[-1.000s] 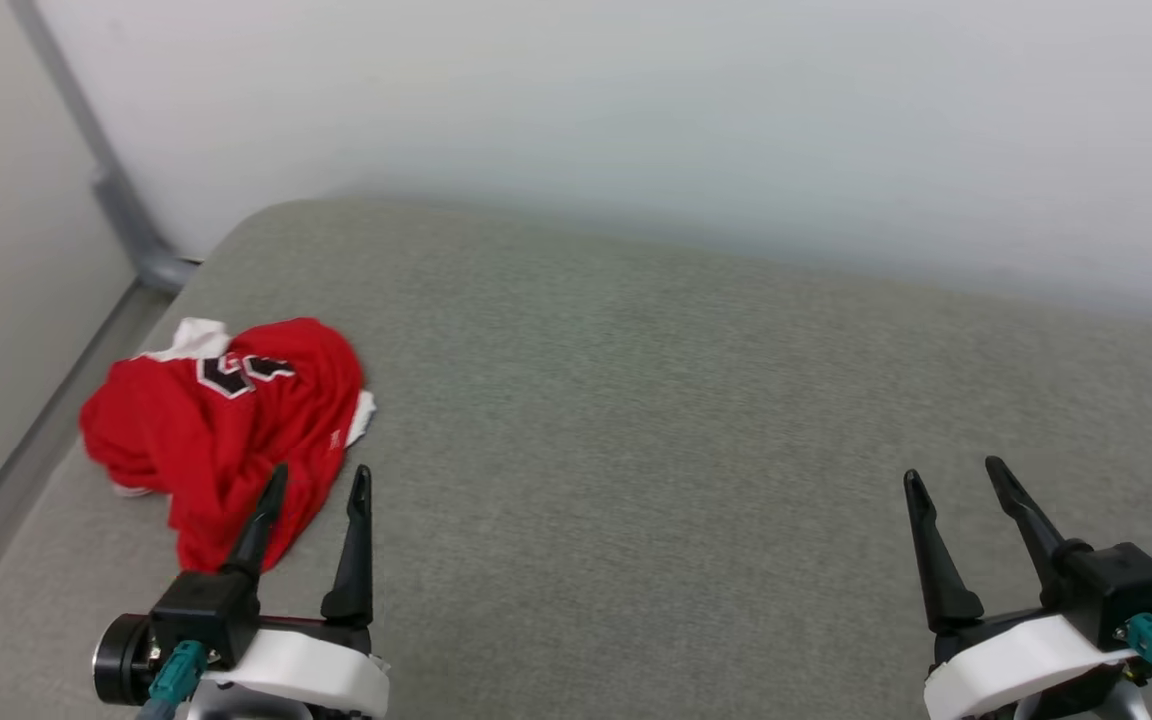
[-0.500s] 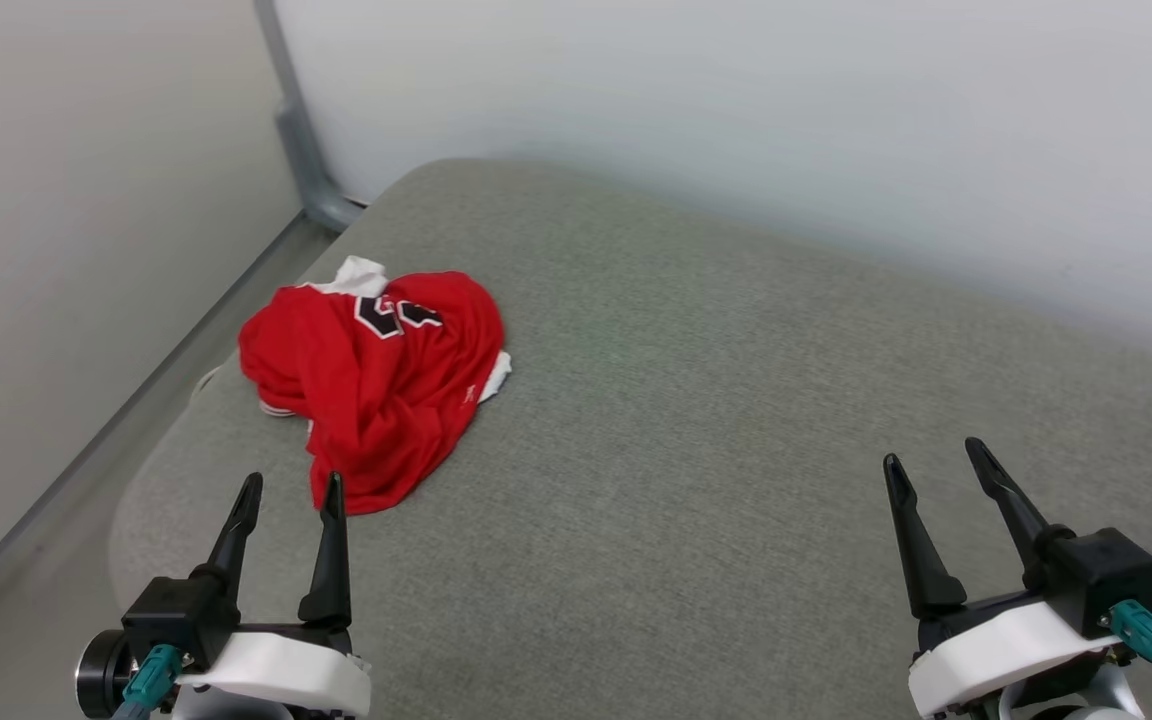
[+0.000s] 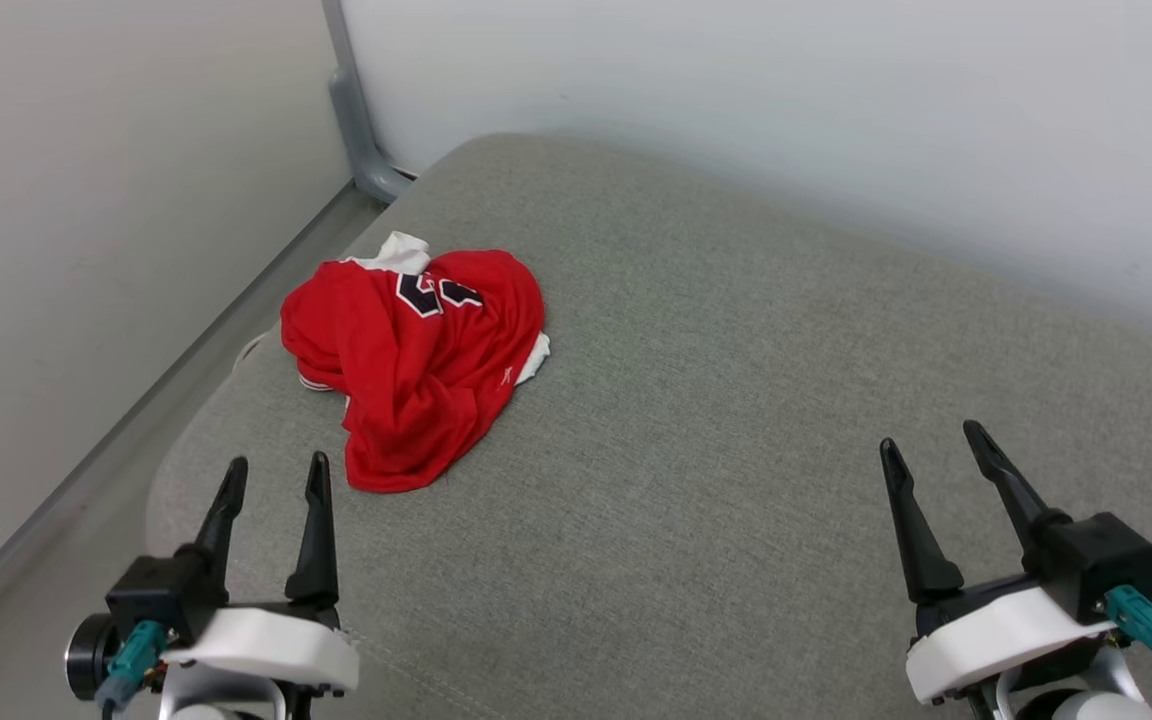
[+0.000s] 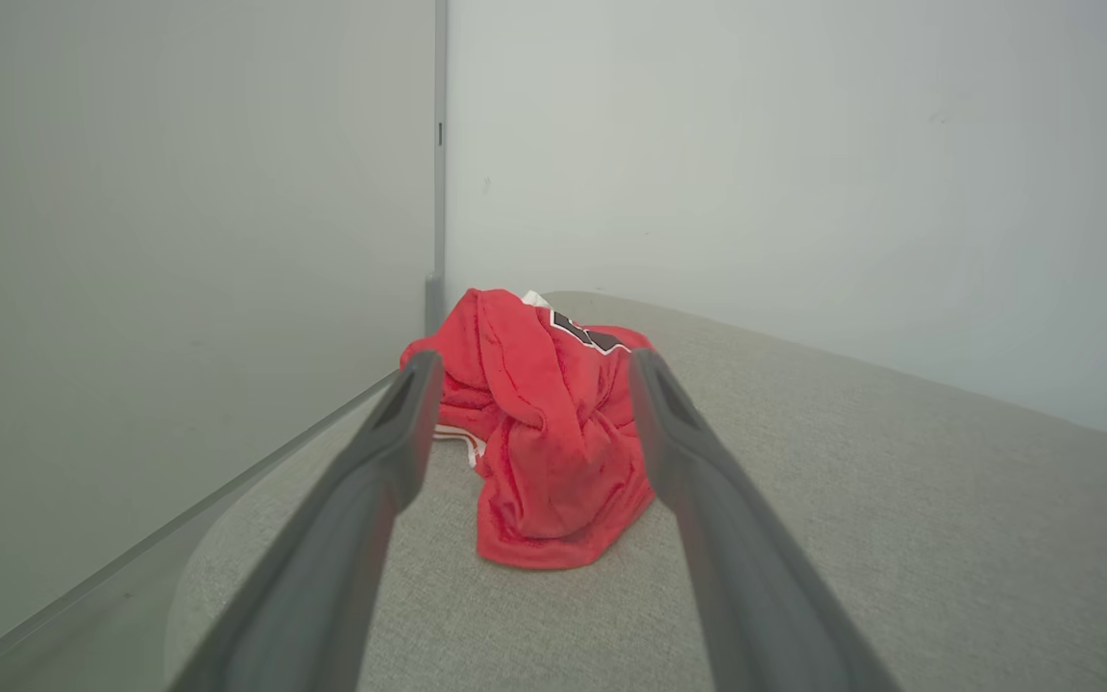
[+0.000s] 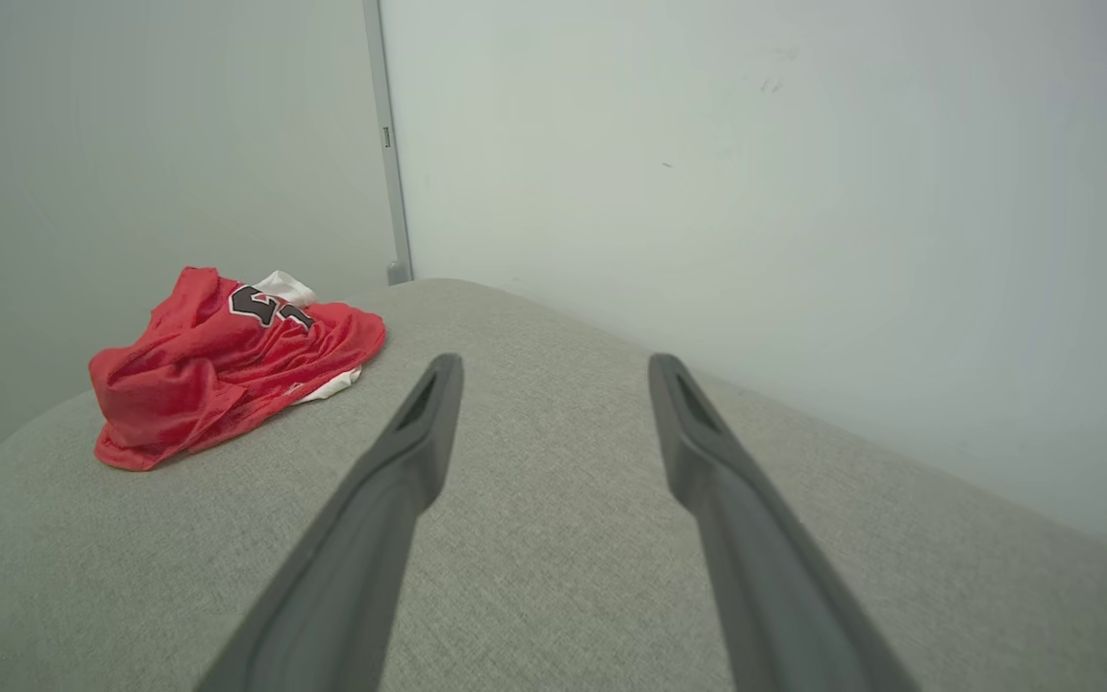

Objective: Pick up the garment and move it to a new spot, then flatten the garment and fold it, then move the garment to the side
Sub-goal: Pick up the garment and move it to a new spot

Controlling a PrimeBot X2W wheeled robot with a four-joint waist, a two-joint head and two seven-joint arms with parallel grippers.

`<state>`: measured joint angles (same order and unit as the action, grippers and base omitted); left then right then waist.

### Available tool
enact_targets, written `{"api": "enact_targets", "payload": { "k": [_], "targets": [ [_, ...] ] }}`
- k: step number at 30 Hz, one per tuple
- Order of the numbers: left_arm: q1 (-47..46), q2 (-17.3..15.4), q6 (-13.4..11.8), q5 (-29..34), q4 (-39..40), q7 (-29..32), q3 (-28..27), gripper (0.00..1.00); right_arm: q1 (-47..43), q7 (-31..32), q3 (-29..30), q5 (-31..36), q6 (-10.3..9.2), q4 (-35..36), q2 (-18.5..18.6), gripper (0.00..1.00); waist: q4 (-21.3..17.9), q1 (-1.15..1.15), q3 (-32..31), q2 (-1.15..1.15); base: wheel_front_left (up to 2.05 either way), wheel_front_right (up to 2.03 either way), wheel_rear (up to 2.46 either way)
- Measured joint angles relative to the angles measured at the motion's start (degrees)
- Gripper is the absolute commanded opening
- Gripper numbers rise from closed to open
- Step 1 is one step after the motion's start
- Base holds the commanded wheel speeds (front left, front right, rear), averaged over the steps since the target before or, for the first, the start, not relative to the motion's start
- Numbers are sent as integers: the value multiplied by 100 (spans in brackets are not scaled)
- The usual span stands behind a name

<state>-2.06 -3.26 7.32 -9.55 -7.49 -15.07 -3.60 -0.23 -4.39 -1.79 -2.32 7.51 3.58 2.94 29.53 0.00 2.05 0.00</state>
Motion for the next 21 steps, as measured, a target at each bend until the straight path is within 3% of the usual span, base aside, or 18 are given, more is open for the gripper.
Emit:
{"api": "enact_targets", "payload": {
  "k": [4, 10, 15, 21],
  "targets": [
    [-387, -45, 2, -98, -259, 0, -76, 100, 113, 123, 32, 189, 0, 118, -1, 100, -80, 0, 194, 0, 0, 0, 0],
    [-1703, -403, 8, -531, -1121, 326, -193, 100, 343, 330, 48, 449, 0, 372, 22, 100, -316, 0, 679, 0, 0, 0, 0],
    [-2702, -869, 8, -1059, -1680, 1201, -82, 100, 574, 446, 63, 608, 0, 536, 143, 100, -543, -1, 1098, 0, 0, 0, 0],
    [-3570, -1534, 8, -1748, -2460, 2702, 83, 100, 856, 501, 52, 645, 0, 655, 200, 100, -872, -1, 1614, 0, 0, 0, 0]
  ]
}}
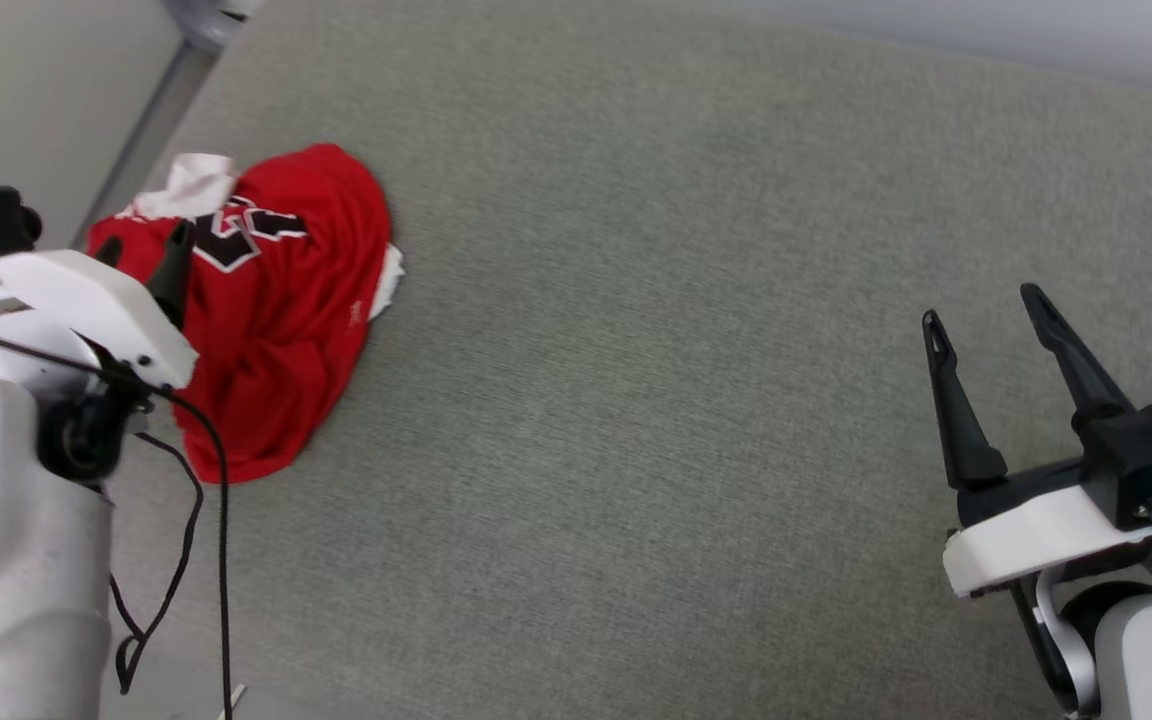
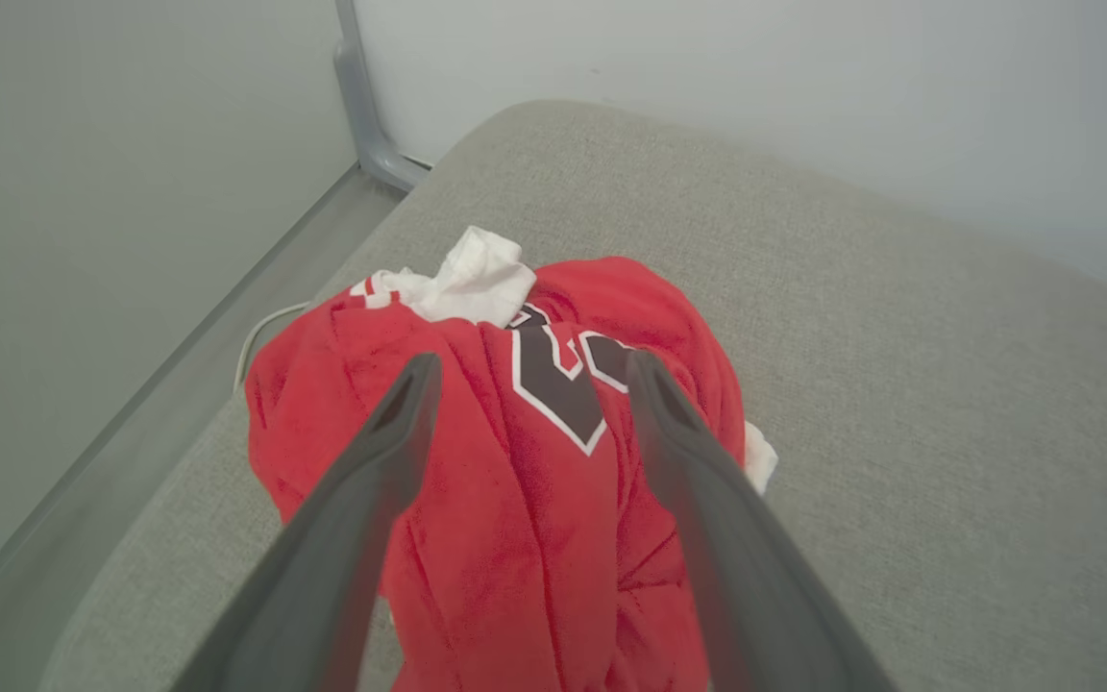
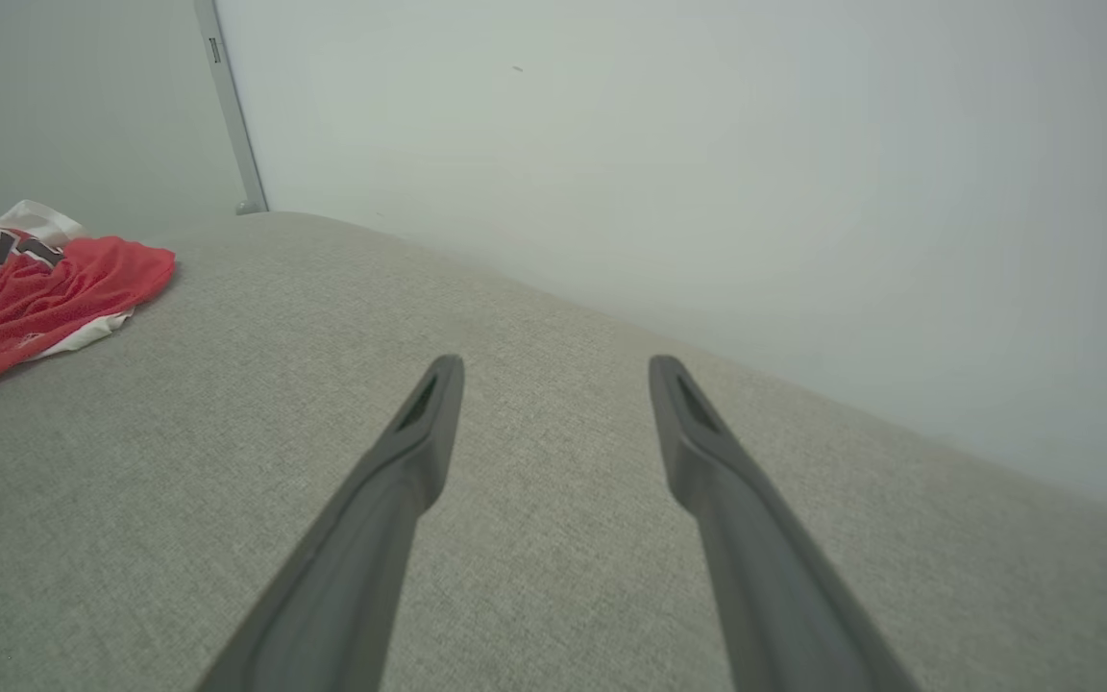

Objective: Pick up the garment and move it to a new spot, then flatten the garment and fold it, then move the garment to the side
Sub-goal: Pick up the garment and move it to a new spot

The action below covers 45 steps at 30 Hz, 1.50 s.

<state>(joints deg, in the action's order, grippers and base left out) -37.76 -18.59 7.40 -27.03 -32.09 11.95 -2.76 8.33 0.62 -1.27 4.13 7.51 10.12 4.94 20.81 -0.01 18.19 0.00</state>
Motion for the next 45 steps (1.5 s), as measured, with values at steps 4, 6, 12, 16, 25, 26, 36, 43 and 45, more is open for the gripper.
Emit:
{"api": "enact_targets", "payload": {
  "k": [4, 6, 12, 16, 25, 26, 36, 43, 45],
  "targets": [
    [-413, -272, 1, -420, -544, 1055, -18, 100, 157, 16, 12, 8, 0, 44, 55, 100, -214, -1, 344, 0, 0, 0, 0],
    [-580, -400, 0, -572, -783, 1489, -48, 100, 222, 13, 35, 7, 0, 53, 67, 100, -310, 0, 509, 0, 0, 0, 0],
    [-792, -566, -92, -798, -1430, 2686, -31, 100, 367, -18, 23, 3, 0, 24, 57, 100, -563, 0, 920, 0, 0, 0, 0],
    [-927, -643, -255, -933, -1650, 3177, -77, 100, 509, -59, 14, -25, 0, -79, 64, 100, -701, 0, 1073, 0, 0, 0, 0],
    [-788, -592, -302, -866, -1707, 2406, -89, 0, 558, -161, 86, -68, 0, -263, 35, 100, -796, 0, 910, 0, 0, 0, 0],
    [-756, -570, -313, -839, -1691, 2157, -116, 0, 557, -179, 93, -85, 0, -279, 23, 100, -794, 0, 856, 0, 0, 0, 0],
    [-597, -545, -389, -402, -1184, -219, -144, 0, 303, -369, 222, -200, 0, -560, -131, 100, -777, 1, 89, 0, 0, 0, 0],
    [-411, -392, -341, -44, -621, -1347, 112, 0, 9, -452, 402, -311, 0, -670, -182, 100, -789, 1, -465, 0, 0, 0, 0],
    [-318, -304, -339, 29, -435, -1499, 219, 0, -79, -466, 432, -387, 0, -691, -188, 100, -824, 1, -614, 0, 0, 0, 0]
  ]
}}
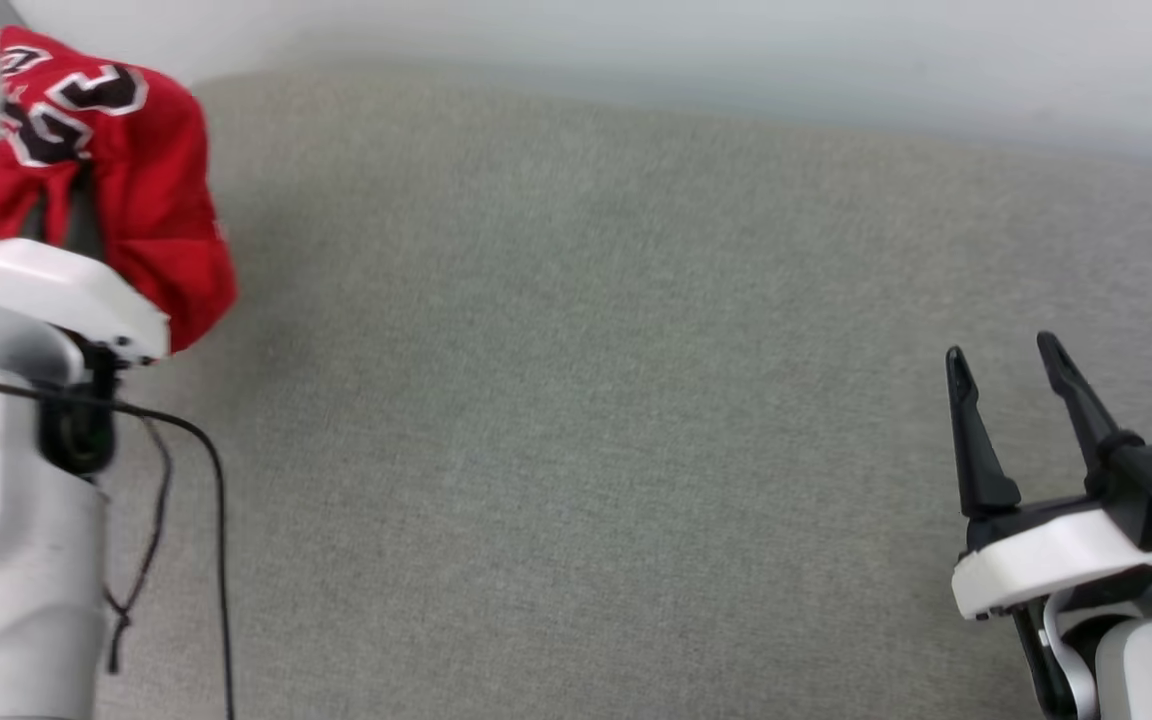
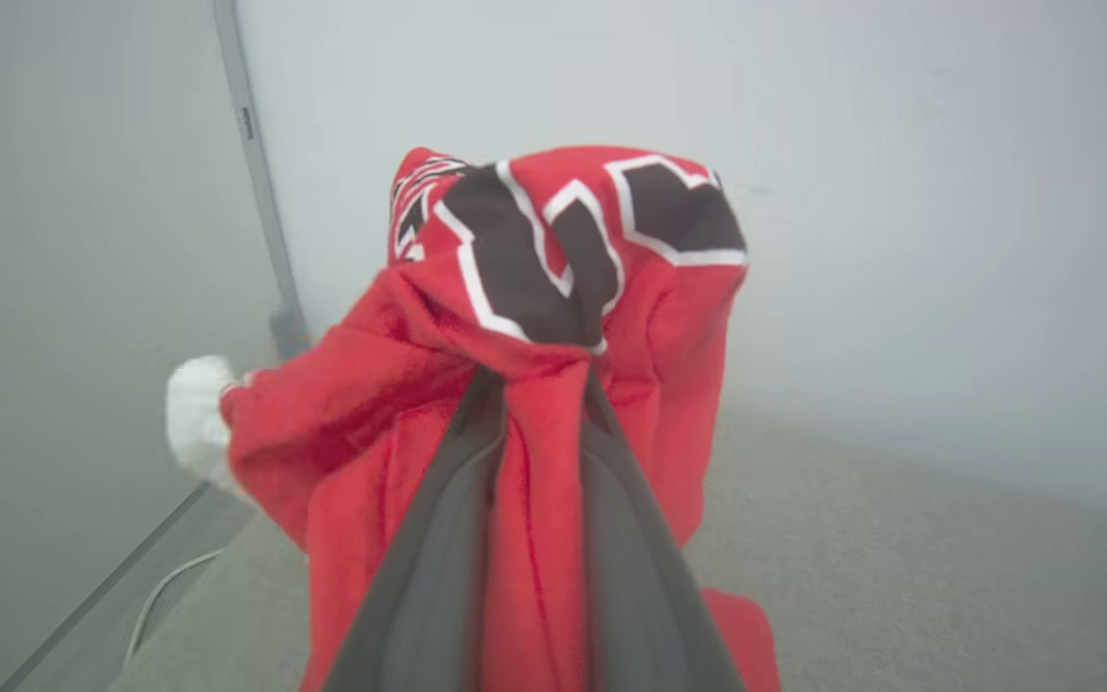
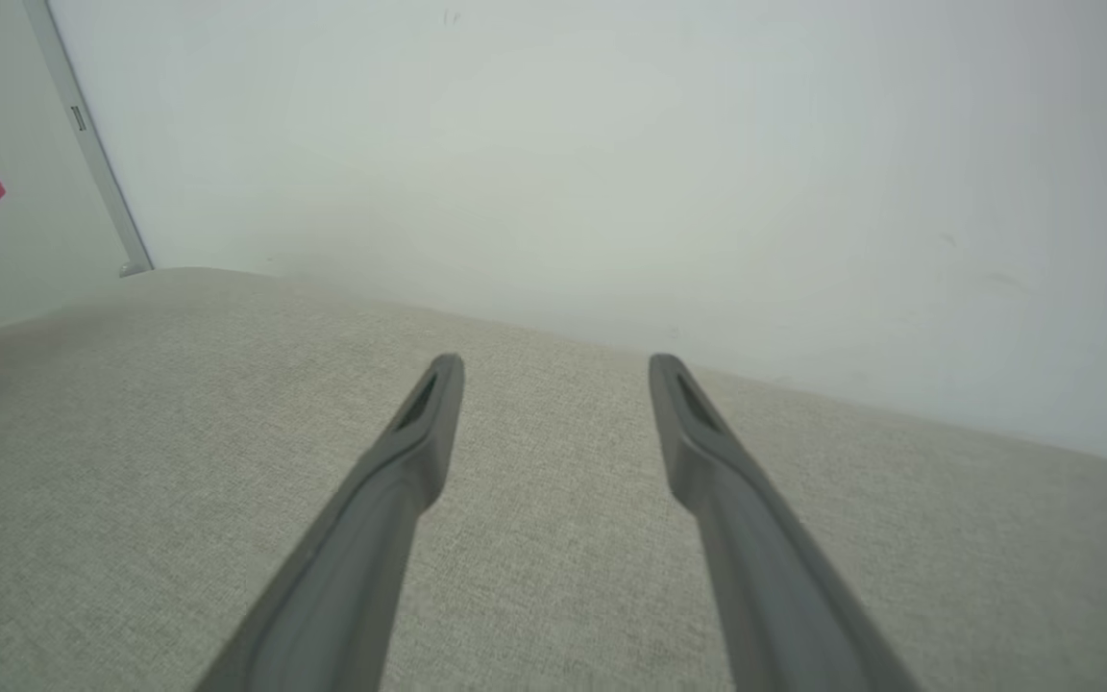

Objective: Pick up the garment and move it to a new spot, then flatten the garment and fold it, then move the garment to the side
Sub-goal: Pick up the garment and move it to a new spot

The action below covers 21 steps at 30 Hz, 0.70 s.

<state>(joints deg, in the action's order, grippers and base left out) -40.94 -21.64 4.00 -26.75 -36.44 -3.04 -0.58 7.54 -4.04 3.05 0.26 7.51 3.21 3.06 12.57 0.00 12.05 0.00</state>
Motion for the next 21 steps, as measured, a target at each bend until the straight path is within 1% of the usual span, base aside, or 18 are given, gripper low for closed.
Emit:
{"api": "enact_targets", "payload": {
  "k": [6, 13, 16, 21],
  "targets": [
    [326, 331, 5, 124, 651, -143, 341, 0, -208, -27, 5, -244, 0, -91, -8, 100, -261, 0, -371, 0, 0, 0, 0],
    [876, 861, 109, 245, 1306, 163, 1071, 0, -414, -23, 47, -435, 0, -157, -11, 100, -802, 0, -657, 0, 0, 0, 0],
    [1116, 1073, 166, 286, 1472, 336, 1450, 0, -442, -13, 37, -481, 0, -154, -12, 100, -1091, 0, -710, 0, 0, 0, 0],
    [1385, 1403, 265, 261, 1405, 625, 2137, 0, -508, -5, 88, -525, 0, -114, -12, 100, -1552, 1, -687, 0, 0, 0, 0]
  ]
}}
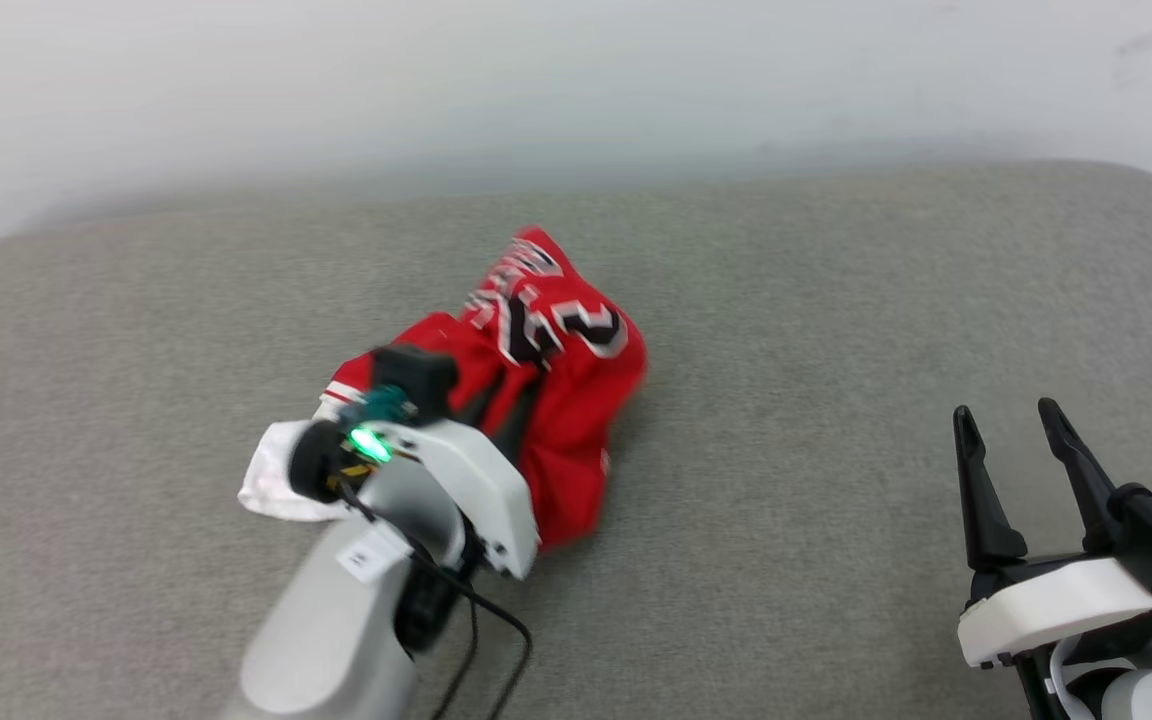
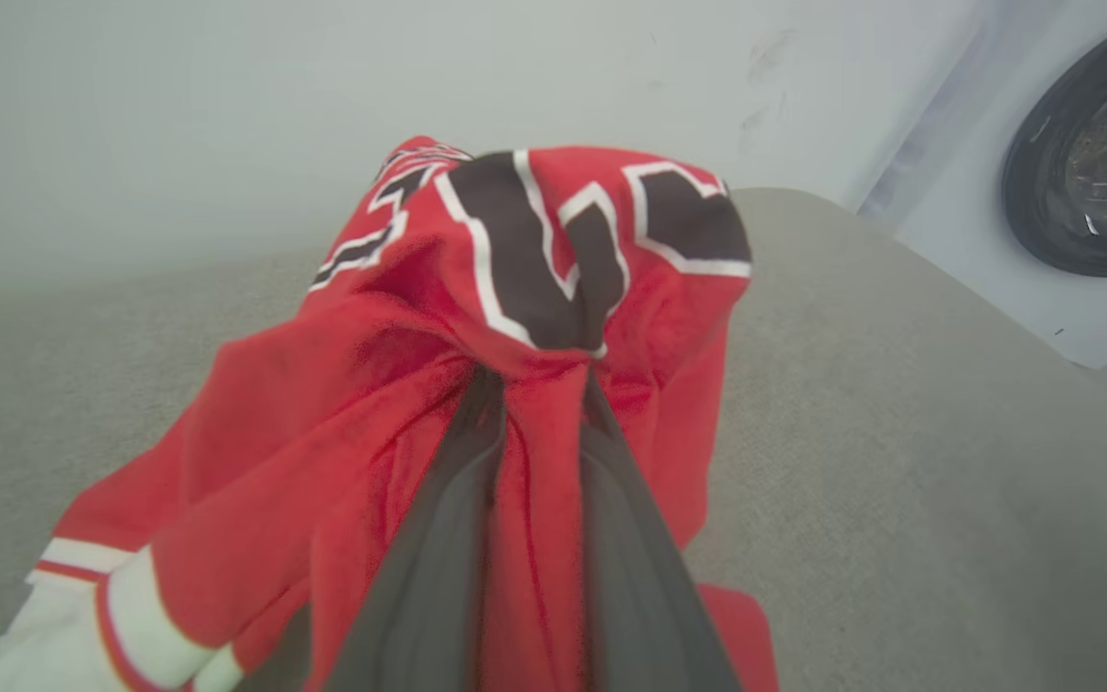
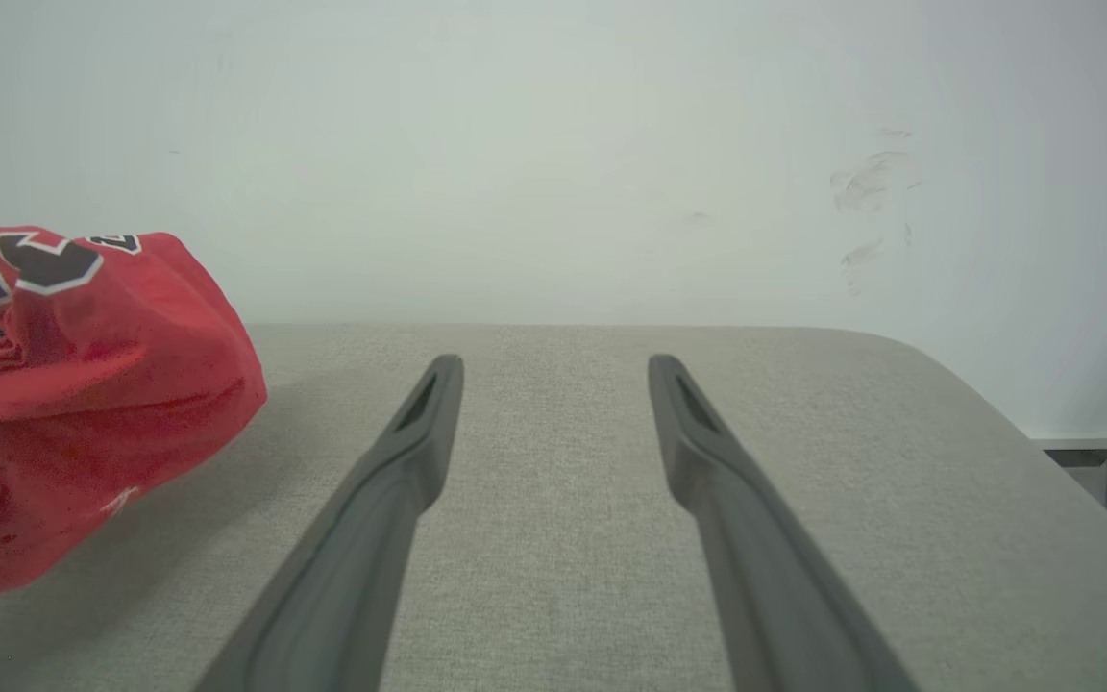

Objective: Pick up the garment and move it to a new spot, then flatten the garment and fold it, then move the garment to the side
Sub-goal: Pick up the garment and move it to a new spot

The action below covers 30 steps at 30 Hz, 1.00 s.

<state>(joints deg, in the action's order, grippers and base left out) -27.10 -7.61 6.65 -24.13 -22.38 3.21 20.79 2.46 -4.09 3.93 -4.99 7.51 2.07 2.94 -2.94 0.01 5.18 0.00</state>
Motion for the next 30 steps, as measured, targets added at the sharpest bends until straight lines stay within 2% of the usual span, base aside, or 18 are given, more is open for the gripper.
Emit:
{"api": "enact_targets", "payload": {
  "k": [8, 12, 13, 14, 15, 21, 25, 30],
  "targets": [
    [460, 278, 67, -58, -493, 156, 981, 0, 58, -92, -9, -149, 0, -18, 0, 100, -492, -1, 331, 0, 0, 0, 0],
    [568, 326, 68, -152, -604, 26, 1199, 0, 101, -129, 33, -155, 0, -66, 1, 100, -580, -1, 475, 0, 0, 0, 0],
    [580, 335, 68, -155, -627, 10, 1237, 32, 101, -143, 48, -155, 0, -79, 1, 100, -575, -1, 482, 0, 0, 0, 0],
    [580, 352, 68, -165, -637, -37, 1280, 94, 101, -145, 62, -158, -1, -92, 1, 100, -553, -1, 480, 0, 0, 0, 0],
    [580, 366, 68, -175, -632, -109, 1308, 100, 101, -145, 57, -160, 0, -111, 2, 100, -525, -1, 467, 0, 0, 0, 0],
    [560, 382, 13, 36, -330, -934, 1347, 100, 95, -143, 26, -149, 0, -170, 0, 100, -333, -1, 270, 0, 0, 0, 0],
    [576, 313, -157, 146, 77, -1557, 1211, 100, 11, -64, 19, -105, 0, -167, 0, 100, -129, -1, 43, 0, 0, 0, 0],
    [817, 210, -386, 164, 412, -1759, 890, 100, -90, 44, 21, -90, 0, -135, 0, 100, 65, -1, -179, 0, 0, 0, 0]
  ]
}}
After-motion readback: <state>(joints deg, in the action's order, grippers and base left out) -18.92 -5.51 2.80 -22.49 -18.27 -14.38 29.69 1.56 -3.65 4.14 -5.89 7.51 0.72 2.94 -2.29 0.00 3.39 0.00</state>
